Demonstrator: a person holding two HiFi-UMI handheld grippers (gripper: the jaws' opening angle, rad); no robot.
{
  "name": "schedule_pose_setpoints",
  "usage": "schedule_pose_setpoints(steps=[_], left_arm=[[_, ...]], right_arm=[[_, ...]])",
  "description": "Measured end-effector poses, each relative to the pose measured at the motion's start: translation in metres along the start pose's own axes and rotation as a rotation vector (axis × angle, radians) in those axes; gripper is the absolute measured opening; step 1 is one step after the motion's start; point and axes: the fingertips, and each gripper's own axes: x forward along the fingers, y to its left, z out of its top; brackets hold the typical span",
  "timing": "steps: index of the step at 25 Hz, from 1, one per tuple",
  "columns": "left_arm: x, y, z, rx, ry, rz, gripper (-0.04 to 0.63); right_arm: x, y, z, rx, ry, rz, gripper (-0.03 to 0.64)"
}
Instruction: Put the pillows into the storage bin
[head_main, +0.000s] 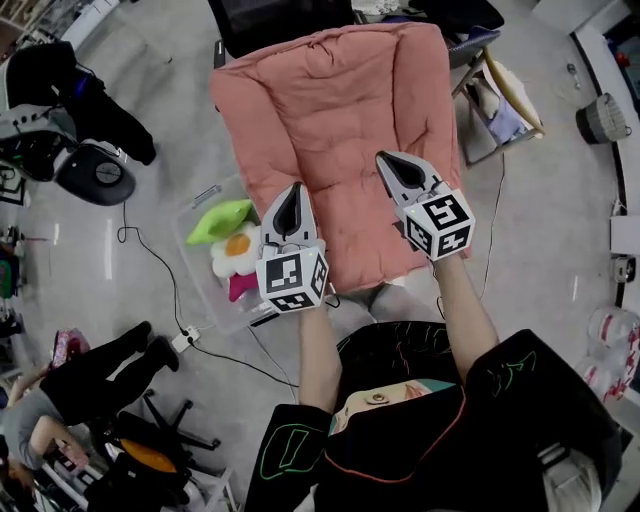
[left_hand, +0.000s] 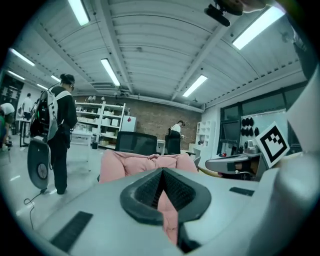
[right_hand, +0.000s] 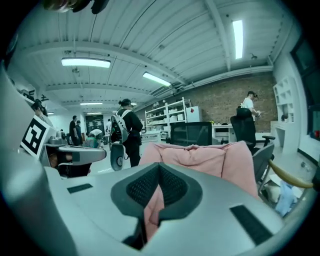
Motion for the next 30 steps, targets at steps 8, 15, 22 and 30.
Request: schedule_pose_setpoints(steps=[8, 15, 22, 30], left_arm=[[0.022, -0.041, 0.061, 0.096, -0.093, 0.036, -0.005], [0.030, -0.055, 0.099, 0.144, -0.163, 0.089, -0.005], [0.027, -0.054, 0.119, 0.149, -0.204, 0.138, -0.005], [0.015, -0.050, 0.119, 0.146, -0.235, 0.152, -0.005]], right_arm=[[-0.043, -0.049, 0.064, -0.030, -0.117, -0.013, 0.003], [-0.057, -0.070, 0.105, -0.051, -0.212, -0.037, 0.003], [-0.059, -0.069, 0.125, -0.071, -0.247, -0.039, 0.003], [-0.054, -0.059, 0.129, -0.086, -0.270, -0.015, 0.003]])
